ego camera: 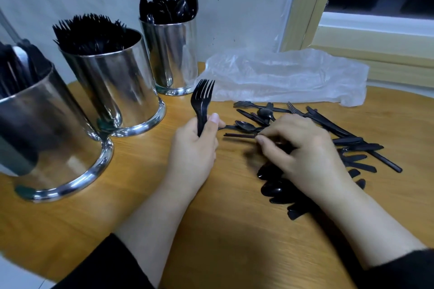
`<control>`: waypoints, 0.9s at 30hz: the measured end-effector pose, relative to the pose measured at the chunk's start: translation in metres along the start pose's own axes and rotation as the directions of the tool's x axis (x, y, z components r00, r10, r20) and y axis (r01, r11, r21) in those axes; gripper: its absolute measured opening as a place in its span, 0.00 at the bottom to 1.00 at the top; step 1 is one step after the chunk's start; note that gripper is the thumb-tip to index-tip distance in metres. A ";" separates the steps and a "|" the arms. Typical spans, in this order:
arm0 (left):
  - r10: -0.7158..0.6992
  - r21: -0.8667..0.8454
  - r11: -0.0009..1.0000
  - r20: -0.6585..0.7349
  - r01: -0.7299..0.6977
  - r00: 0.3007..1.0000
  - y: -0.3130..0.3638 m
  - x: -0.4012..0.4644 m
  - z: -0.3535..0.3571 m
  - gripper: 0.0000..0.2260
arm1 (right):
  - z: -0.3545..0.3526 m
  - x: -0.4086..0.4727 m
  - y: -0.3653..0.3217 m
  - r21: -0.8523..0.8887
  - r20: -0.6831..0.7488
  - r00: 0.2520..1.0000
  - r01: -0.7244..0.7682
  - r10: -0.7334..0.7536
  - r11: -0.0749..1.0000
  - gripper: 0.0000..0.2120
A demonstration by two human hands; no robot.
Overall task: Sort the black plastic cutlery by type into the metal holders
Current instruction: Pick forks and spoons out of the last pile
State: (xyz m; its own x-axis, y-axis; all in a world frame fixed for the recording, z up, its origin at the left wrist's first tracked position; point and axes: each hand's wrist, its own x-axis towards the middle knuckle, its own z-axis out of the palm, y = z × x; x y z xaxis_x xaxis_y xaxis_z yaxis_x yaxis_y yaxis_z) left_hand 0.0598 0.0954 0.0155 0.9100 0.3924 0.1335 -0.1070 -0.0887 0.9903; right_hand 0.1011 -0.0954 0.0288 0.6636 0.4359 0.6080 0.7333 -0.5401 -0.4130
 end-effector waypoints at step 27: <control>-0.077 0.092 0.994 0.105 0.067 0.992 -0.014 0.007 0.008 0.19 | -0.037 0.005 0.029 -0.209 0.365 0.845 -0.334 0.390 0.919 0.08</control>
State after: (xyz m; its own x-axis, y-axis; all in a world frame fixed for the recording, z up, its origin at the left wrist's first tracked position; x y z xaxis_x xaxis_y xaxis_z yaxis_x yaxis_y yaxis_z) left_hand 0.0708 0.0921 0.0025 0.9526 0.2997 0.0524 -0.0085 -0.1458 0.9893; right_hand 0.1203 -0.1354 0.0447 0.9013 0.4201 0.1055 0.4210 -0.7926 -0.4411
